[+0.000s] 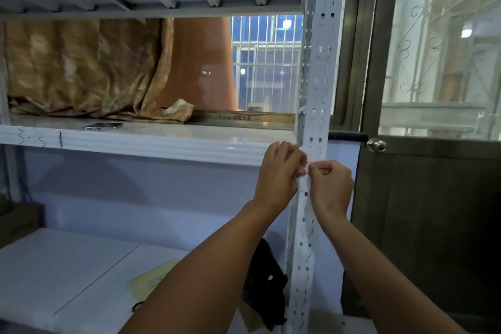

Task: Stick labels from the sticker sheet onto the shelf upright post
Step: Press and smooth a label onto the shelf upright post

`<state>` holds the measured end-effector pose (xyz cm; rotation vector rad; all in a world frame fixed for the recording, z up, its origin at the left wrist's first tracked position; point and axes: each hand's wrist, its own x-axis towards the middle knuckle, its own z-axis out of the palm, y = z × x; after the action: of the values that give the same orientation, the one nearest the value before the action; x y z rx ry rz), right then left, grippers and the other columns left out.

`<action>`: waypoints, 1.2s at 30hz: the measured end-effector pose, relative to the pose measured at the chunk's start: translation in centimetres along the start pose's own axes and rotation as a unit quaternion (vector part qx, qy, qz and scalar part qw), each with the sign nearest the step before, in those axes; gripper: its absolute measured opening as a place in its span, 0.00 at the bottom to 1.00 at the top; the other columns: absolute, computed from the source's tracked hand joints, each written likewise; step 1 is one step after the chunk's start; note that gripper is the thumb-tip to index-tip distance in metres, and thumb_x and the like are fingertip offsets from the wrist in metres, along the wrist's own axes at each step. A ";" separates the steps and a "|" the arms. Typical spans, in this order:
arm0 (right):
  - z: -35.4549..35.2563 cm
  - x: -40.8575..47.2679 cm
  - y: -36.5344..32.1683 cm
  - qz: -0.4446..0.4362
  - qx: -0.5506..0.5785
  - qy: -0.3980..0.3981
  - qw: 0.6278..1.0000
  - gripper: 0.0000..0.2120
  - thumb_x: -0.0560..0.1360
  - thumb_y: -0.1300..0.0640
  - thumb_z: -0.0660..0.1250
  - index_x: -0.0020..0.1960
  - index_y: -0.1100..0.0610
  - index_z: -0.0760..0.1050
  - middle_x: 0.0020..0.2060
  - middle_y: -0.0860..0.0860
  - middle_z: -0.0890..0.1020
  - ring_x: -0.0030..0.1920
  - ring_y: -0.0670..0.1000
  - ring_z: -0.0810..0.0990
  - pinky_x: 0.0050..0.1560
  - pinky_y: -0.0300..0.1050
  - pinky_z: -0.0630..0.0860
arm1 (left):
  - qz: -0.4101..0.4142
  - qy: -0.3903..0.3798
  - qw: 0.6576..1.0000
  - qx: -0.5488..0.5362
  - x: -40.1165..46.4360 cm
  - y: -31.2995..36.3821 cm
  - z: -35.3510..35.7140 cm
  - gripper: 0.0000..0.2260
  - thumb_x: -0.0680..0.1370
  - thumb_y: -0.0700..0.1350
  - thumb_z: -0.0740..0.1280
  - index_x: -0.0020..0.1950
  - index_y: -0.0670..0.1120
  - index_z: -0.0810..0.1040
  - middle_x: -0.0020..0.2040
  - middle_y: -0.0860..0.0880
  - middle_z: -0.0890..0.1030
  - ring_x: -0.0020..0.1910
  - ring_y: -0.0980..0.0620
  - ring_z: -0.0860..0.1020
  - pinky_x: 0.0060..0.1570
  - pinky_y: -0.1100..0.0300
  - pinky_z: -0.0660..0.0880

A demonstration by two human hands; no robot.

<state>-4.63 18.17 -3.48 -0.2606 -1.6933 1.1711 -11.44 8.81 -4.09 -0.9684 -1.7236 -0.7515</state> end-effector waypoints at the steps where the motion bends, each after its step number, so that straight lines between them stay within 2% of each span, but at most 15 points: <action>1: -0.1 0.1 0.0 -0.010 -0.009 -0.010 1.000 0.06 0.78 0.60 0.68 0.44 0.55 0.80 0.37 0.45 0.81 0.39 0.43 0.80 0.32 0.28 0.69 | 0.008 0.008 1.000 -0.002 0.0 -0.2 0.1 0.05 0.76 0.38 0.73 0.49 0.44 0.79 0.51 0.48 0.76 0.55 0.46 0.72 0.54 0.52 0.74; 5: -0.6 0.3 0.4 -0.050 -0.059 -0.053 0.996 0.08 0.81 0.58 0.64 0.43 0.55 0.77 0.37 0.46 0.80 0.37 0.45 0.79 0.31 0.30 0.71 | 0.029 0.016 0.999 0.009 0.0 -0.9 0.5 0.05 0.76 0.40 0.72 0.48 0.45 0.77 0.51 0.49 0.75 0.52 0.47 0.71 0.50 0.52 0.73; 8: -0.8 0.3 0.3 -0.077 -0.098 -0.069 0.990 0.09 0.82 0.57 0.62 0.45 0.58 0.76 0.39 0.46 0.78 0.36 0.44 0.77 0.32 0.25 0.70 | 0.023 0.014 1.000 0.015 0.0 -0.7 0.3 0.06 0.75 0.39 0.72 0.49 0.45 0.77 0.52 0.50 0.75 0.52 0.49 0.70 0.49 0.55 0.72; 10: -0.8 0.3 0.4 -0.086 -0.109 -0.070 0.988 0.09 0.82 0.56 0.62 0.45 0.58 0.75 0.39 0.46 0.78 0.36 0.43 0.75 0.33 0.25 0.70 | 0.020 0.009 1.000 0.014 0.0 -0.6 0.1 0.07 0.75 0.39 0.72 0.49 0.46 0.76 0.51 0.50 0.74 0.52 0.49 0.69 0.49 0.56 0.72; 14: -0.2 0.3 0.6 -0.115 -0.139 -0.079 0.980 0.08 0.81 0.56 0.62 0.43 0.56 0.72 0.38 0.48 0.77 0.37 0.46 0.75 0.33 0.34 0.67 | 0.021 -0.007 0.999 0.025 0.3 -0.6 -0.4 0.08 0.73 0.38 0.73 0.49 0.46 0.76 0.50 0.49 0.74 0.49 0.48 0.70 0.48 0.57 0.69; 17: -0.2 0.7 0.8 -0.170 -0.192 -0.096 0.962 0.09 0.81 0.54 0.62 0.42 0.55 0.70 0.36 0.49 0.76 0.36 0.48 0.75 0.34 0.43 0.69 | 0.016 -0.016 0.999 0.043 1.0 -0.5 -0.8 0.09 0.73 0.41 0.74 0.49 0.47 0.77 0.48 0.47 0.75 0.44 0.47 0.70 0.44 0.57 0.67; 20: -1.0 1.8 0.8 -0.217 -0.233 -0.142 0.937 0.10 0.80 0.54 0.63 0.42 0.54 0.69 0.35 0.49 0.76 0.34 0.49 0.75 0.35 0.48 0.72 | 0.011 -0.022 0.999 0.044 1.3 -0.4 -1.2 0.12 0.71 0.41 0.76 0.50 0.46 0.77 0.48 0.46 0.75 0.45 0.46 0.71 0.45 0.56 0.67; 22: -2.0 2.6 0.8 -0.247 -0.226 -0.179 0.925 0.07 0.80 0.54 0.65 0.44 0.53 0.71 0.36 0.47 0.76 0.36 0.46 0.75 0.36 0.45 0.72 | 0.007 -0.033 0.999 0.035 1.2 -0.3 -1.4 0.15 0.70 0.44 0.78 0.51 0.46 0.77 0.49 0.46 0.75 0.46 0.46 0.71 0.47 0.55 0.68; 25: -3.4 3.3 1.0 -0.324 -0.227 -0.181 0.900 0.02 0.80 0.56 0.66 0.51 0.54 0.76 0.43 0.46 0.78 0.42 0.44 0.77 0.42 0.41 0.76 | 0.004 -0.034 0.999 0.030 1.2 -0.3 -1.3 0.16 0.69 0.45 0.80 0.50 0.46 0.77 0.50 0.47 0.76 0.46 0.47 0.72 0.48 0.55 0.70; 27: -3.7 3.6 1.0 -0.366 -0.241 -0.177 0.881 0.04 0.79 0.58 0.68 0.53 0.55 0.78 0.45 0.47 0.79 0.43 0.45 0.77 0.44 0.44 0.78 | 0.001 -0.028 0.999 0.027 1.1 -0.2 -1.2 0.16 0.69 0.45 0.80 0.50 0.46 0.77 0.50 0.46 0.76 0.46 0.47 0.72 0.48 0.55 0.70; 31: -3.5 3.8 1.4 -0.421 -0.294 -0.170 0.841 0.05 0.79 0.60 0.67 0.54 0.58 0.80 0.44 0.50 0.79 0.43 0.50 0.78 0.42 0.52 0.79 | 0.000 -0.023 0.999 0.024 0.9 -0.2 -1.1 0.15 0.69 0.44 0.80 0.50 0.46 0.77 0.49 0.46 0.76 0.47 0.47 0.72 0.49 0.55 0.69; 36: -3.2 3.4 2.2 -0.435 -0.296 -0.150 0.837 0.05 0.80 0.62 0.66 0.53 0.60 0.80 0.45 0.54 0.80 0.44 0.53 0.79 0.42 0.54 0.79 | -0.001 -0.016 0.999 0.028 0.7 -0.3 -0.8 0.16 0.69 0.45 0.80 0.50 0.46 0.77 0.49 0.47 0.76 0.46 0.47 0.71 0.49 0.56 0.69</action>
<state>-4.28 23.31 -3.09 0.3337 -2.0686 -0.0155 -11.51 8.14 -3.13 -0.9467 -1.7643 -0.6884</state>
